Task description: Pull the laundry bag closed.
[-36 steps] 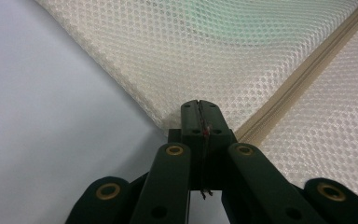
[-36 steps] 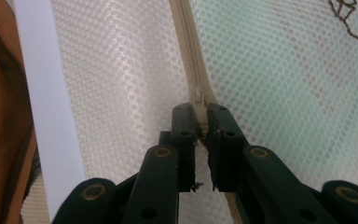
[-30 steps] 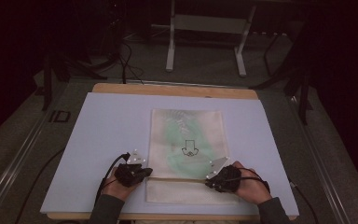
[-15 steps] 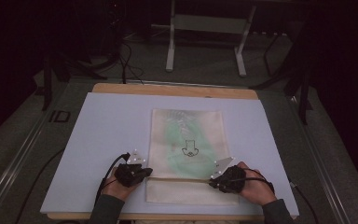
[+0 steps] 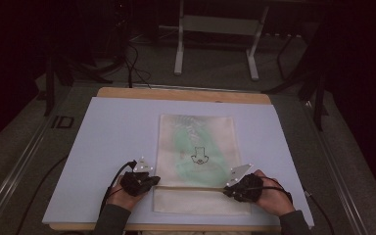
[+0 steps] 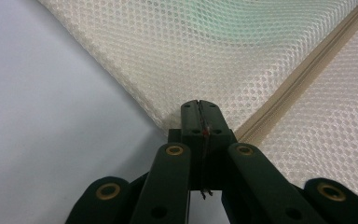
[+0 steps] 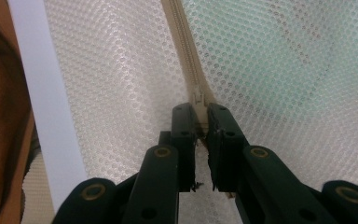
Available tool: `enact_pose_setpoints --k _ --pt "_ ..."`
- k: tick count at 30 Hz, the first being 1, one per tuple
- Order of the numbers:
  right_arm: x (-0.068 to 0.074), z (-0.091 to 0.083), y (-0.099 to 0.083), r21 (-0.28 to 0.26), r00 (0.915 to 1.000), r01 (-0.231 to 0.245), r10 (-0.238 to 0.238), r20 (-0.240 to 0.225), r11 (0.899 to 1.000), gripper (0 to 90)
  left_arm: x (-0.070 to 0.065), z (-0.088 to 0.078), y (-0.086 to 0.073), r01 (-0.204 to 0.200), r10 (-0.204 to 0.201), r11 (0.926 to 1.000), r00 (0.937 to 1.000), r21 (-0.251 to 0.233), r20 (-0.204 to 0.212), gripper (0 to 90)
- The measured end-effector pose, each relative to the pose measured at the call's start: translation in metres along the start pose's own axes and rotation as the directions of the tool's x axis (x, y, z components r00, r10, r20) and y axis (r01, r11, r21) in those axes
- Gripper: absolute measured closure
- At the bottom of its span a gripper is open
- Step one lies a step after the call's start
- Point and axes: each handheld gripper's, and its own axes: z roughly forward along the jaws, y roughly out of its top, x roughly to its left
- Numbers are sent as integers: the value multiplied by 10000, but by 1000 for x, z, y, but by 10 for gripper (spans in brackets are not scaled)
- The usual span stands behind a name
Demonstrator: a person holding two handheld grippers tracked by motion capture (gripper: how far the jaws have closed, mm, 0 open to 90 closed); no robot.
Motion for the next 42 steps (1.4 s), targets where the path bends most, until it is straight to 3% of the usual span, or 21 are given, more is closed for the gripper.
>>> enact_pose_setpoints --k 29,42 --pt "-2 -6 -10 26 9998 -196 196 -2 9998 824 0 0 0 4 -4 10000 10000 10 -1 896" --pt "-9 -13 -28 71 9977 -673 673 127 9977 823 0 0 0 13 -13 10000 10000 13 5 896"
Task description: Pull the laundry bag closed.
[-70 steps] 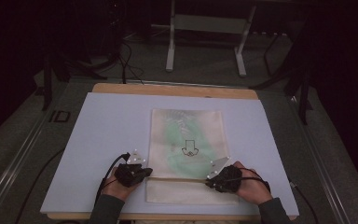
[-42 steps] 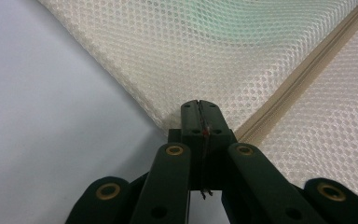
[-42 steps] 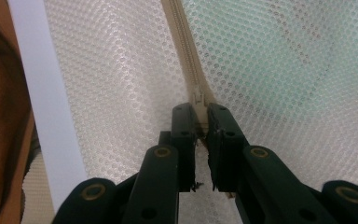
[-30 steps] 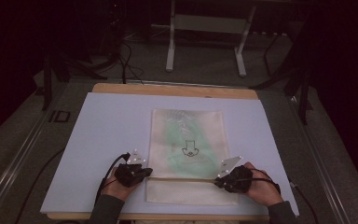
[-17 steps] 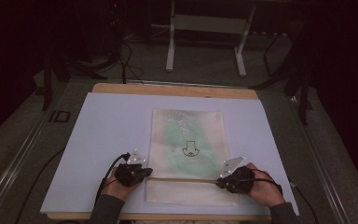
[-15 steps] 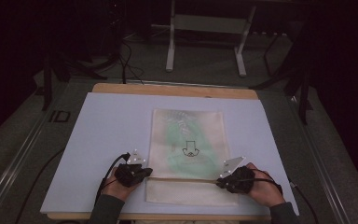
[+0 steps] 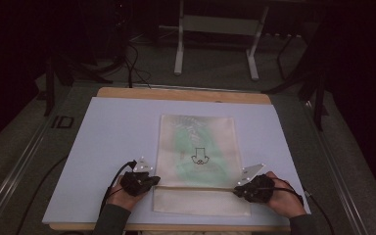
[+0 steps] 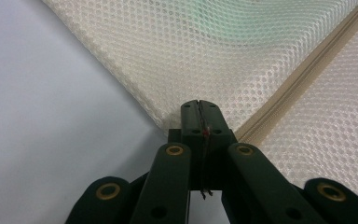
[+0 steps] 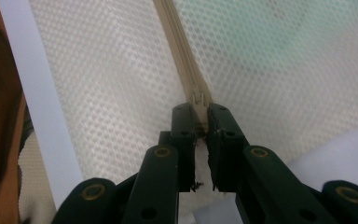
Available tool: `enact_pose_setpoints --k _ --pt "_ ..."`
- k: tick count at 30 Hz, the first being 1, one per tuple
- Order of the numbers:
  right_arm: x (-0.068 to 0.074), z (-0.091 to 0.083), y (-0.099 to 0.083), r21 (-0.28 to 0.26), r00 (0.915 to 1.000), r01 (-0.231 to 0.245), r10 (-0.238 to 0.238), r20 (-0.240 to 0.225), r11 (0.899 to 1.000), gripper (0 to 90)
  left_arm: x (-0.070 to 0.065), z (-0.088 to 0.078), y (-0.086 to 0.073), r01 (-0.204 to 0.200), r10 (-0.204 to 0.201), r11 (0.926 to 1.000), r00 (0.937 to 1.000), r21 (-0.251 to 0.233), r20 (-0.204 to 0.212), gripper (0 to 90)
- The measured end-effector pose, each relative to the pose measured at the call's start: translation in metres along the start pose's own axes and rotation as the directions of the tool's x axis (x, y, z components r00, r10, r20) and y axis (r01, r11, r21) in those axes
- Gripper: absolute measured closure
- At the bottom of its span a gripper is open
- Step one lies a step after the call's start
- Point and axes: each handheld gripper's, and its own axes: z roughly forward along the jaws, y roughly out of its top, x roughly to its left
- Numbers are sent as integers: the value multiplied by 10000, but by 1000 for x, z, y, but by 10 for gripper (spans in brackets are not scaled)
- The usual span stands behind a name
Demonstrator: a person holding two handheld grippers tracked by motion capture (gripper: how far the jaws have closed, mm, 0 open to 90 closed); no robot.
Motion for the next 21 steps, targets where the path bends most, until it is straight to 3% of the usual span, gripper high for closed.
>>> enact_pose_setpoints --k 14,21 --pt "-7 -7 -20 -97 9982 -601 601 -13 9981 823 0 0 0 -6 6 10000 10000 -7 0 896" --pt "-8 -7 -23 -122 9980 -624 624 -21 9980 822 0 0 0 -16 16 10000 10000 -19 -17 896"
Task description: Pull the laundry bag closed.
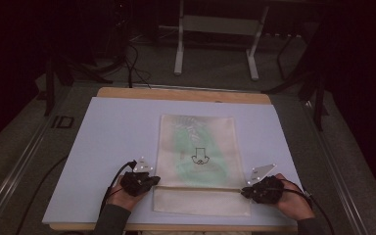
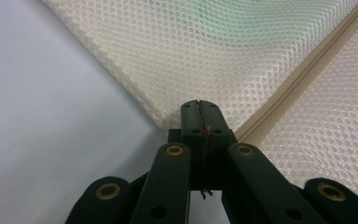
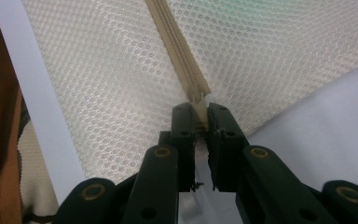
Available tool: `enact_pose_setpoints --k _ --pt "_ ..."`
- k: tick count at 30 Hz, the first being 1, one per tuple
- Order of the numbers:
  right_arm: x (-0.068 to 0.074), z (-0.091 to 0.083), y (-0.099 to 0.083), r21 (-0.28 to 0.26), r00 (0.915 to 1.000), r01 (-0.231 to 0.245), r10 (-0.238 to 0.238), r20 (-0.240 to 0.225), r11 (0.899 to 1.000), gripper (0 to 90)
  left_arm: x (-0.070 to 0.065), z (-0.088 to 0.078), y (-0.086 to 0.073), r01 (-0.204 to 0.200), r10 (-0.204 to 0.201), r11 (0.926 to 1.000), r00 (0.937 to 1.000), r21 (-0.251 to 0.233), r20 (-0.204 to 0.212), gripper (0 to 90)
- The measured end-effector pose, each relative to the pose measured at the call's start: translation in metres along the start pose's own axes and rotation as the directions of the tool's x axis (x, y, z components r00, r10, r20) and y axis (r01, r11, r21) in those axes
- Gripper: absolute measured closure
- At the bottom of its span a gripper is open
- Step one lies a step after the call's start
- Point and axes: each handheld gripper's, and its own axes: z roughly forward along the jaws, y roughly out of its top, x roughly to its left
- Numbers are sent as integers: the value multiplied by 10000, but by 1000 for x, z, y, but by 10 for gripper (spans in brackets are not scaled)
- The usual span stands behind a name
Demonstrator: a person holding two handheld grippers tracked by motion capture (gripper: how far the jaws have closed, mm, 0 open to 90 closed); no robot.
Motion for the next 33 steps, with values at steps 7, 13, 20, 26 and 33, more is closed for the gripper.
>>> enact_pose_setpoints --k 7,13,20,26,33 --pt "0 -2 -2 228 9999 -76 73 128 9997 814 0 0 0 28 -28 10000 10000 -13 13 895" --pt "-1 -1 -5 -141 9997 -237 238 28 9996 809 2 0 0 68 -68 10000 9999 -39 105 891" --pt "-3 -6 -6 -732 9988 -487 492 42 9961 723 2 -1 0 139 -138 9999 9997 -53 193 881" --pt "-6 -8 -7 -1128 9968 -735 764 222 9909 581 2 -2 0 154 -153 9999 9997 -75 179 879" --pt "-12 -11 -8 -1596 9884 -1280 1392 605 9788 502 3 -7 -1 12 -10 9997 10000 -228 64 873"
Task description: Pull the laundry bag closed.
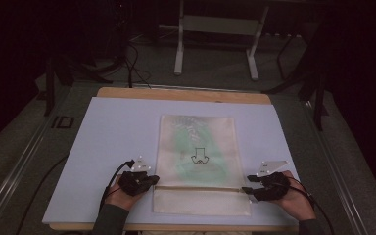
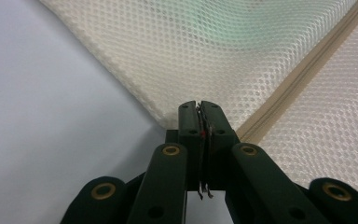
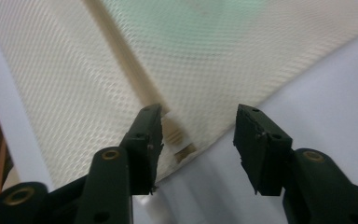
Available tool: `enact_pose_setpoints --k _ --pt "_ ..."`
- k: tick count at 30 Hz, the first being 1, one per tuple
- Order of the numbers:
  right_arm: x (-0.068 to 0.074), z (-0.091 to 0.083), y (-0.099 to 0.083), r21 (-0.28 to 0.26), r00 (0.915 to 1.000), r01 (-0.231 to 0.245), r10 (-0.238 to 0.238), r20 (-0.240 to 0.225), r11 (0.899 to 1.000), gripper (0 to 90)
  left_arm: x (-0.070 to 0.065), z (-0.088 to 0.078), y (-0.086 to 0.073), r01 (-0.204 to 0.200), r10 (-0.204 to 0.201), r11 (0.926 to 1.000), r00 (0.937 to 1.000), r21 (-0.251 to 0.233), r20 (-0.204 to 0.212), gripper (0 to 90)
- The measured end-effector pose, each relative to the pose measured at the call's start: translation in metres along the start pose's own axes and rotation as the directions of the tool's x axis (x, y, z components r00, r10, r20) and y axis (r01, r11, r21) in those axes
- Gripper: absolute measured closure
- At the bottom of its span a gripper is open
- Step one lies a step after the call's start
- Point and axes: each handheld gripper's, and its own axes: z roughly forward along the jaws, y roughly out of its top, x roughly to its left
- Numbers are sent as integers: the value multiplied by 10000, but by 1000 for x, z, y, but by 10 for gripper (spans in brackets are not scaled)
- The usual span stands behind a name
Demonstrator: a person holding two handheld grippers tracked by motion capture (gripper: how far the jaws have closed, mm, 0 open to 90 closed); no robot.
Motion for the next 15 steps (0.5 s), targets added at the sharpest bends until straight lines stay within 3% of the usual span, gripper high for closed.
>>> enact_pose_setpoints --k 2,10,13,15 --pt "-3 -2 -2 -122 9996 -262 263 100 9996 489 1 -2 0 17 -19 9999 9999 -161 -102 870" --pt "-4 7 -3 34 9992 -326 325 210 9995 489 2 -6 0 74 -91 9988 9994 -490 -333 859" --pt "-6 7 -4 -80 9983 -444 446 383 9990 486 6 -8 -1 241 -280 9980 9973 -581 -682 839" --pt "-8 6 -6 -158 9964 -639 647 557 9978 472 11 -10 -3 491 -565 9965 9920 -673 -1129 838"
